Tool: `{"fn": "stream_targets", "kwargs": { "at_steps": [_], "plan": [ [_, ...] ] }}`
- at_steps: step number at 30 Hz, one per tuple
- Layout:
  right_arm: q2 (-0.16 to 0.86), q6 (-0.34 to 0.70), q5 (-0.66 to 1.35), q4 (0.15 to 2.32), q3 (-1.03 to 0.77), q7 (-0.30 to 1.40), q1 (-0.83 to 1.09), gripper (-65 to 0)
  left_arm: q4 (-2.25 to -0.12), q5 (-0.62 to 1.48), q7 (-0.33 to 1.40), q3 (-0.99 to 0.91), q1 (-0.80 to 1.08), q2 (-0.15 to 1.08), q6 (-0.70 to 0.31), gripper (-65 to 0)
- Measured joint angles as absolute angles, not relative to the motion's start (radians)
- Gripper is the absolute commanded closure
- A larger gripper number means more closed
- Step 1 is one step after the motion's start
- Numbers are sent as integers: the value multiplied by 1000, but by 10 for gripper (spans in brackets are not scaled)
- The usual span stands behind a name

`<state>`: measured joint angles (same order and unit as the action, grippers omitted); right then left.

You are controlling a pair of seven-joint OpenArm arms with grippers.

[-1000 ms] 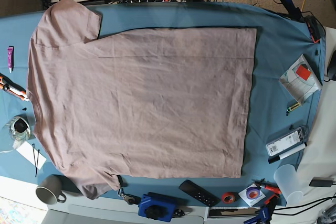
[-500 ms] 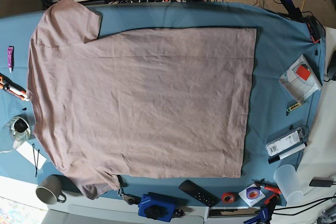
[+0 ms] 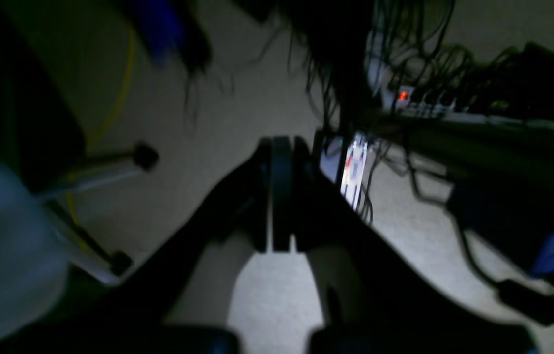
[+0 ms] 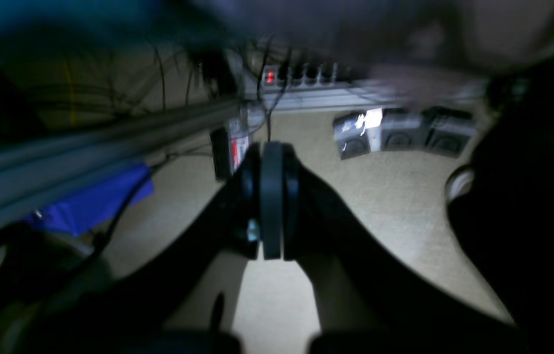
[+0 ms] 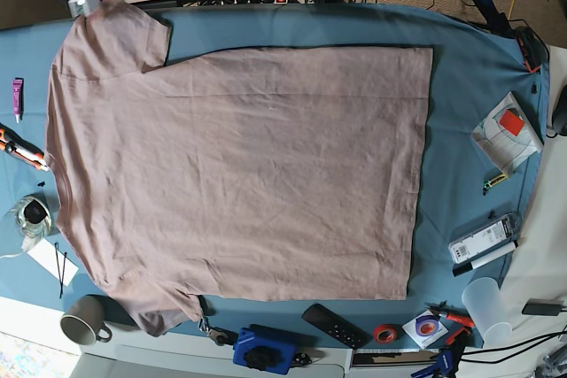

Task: Fold the T-shirt properly
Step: 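Lower both grippers and pinch the shirt at the shoulder and hem corners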

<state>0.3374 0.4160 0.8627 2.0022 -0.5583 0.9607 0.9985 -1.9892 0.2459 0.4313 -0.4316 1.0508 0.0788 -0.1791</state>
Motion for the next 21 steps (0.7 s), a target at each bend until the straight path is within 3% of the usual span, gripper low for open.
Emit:
{"fn": "stream_targets", "kwargs": {
  "at_steps": [9,15,19,21],
  "plan": [
    [337,431,890,2143,-740,942,1000,0,-2271,247,466,-431,1051,78,-179,0],
    [332,443,809,2173,-768,938,941,-7,-2328,245,467,-432,1034,78,-178,0],
    [330,503,771,2173,-768,935,926,-266,-2328,245,468,-432,1035,78,-181,0],
    [329,495,738,2173,-768,933,920,-303,-2328,245,468,-432,1035,78,-180,0]
  ]
}}
